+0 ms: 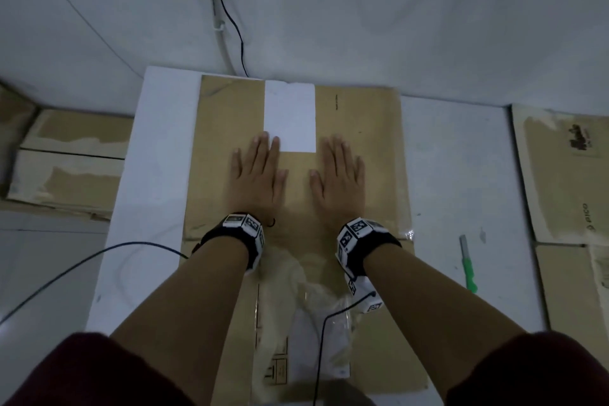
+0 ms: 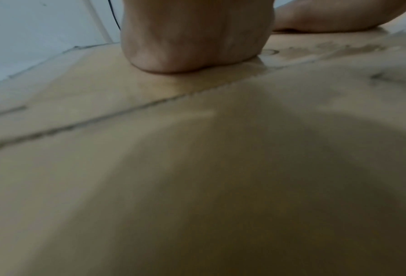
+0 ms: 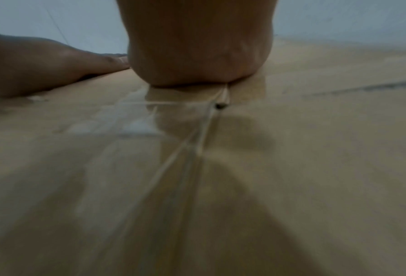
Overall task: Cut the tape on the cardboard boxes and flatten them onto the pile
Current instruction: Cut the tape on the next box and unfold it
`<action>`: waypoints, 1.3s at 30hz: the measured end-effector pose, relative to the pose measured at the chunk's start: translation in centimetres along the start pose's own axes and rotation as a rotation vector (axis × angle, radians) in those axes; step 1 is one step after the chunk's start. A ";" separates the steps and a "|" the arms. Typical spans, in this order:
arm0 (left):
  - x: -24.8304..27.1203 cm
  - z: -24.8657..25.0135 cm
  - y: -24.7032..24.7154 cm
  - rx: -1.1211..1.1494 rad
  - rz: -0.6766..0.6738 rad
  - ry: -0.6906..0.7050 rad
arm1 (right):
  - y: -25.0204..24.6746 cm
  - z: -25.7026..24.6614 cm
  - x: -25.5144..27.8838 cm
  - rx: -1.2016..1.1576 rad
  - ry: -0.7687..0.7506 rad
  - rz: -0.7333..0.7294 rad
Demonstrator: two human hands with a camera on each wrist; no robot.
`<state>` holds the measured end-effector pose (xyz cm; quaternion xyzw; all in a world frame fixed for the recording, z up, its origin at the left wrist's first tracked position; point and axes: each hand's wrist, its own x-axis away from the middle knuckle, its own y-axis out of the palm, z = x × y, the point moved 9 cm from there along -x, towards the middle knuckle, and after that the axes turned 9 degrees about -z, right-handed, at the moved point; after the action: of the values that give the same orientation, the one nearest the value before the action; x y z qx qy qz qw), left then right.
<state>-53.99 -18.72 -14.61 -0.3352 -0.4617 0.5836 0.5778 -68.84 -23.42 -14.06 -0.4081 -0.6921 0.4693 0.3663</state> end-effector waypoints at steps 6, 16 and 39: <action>-1.0 0.4 -1.3 -0.050 0.015 -0.027 | -1.4 -0.1 -1.0 -0.004 -0.039 0.001; -9.5 -2.3 -2.1 -0.041 -0.068 -0.069 | -1.8 3.1 -9.4 -0.002 0.016 -0.125; 12.1 -6.6 0.2 0.043 0.085 -0.469 | -1.3 8.6 11.9 -0.022 0.264 -0.041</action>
<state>-49.28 -5.83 -15.42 -0.1973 -0.5562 0.6789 0.4368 -81.56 -15.88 -13.83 -0.4561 -0.6511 0.3966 0.4591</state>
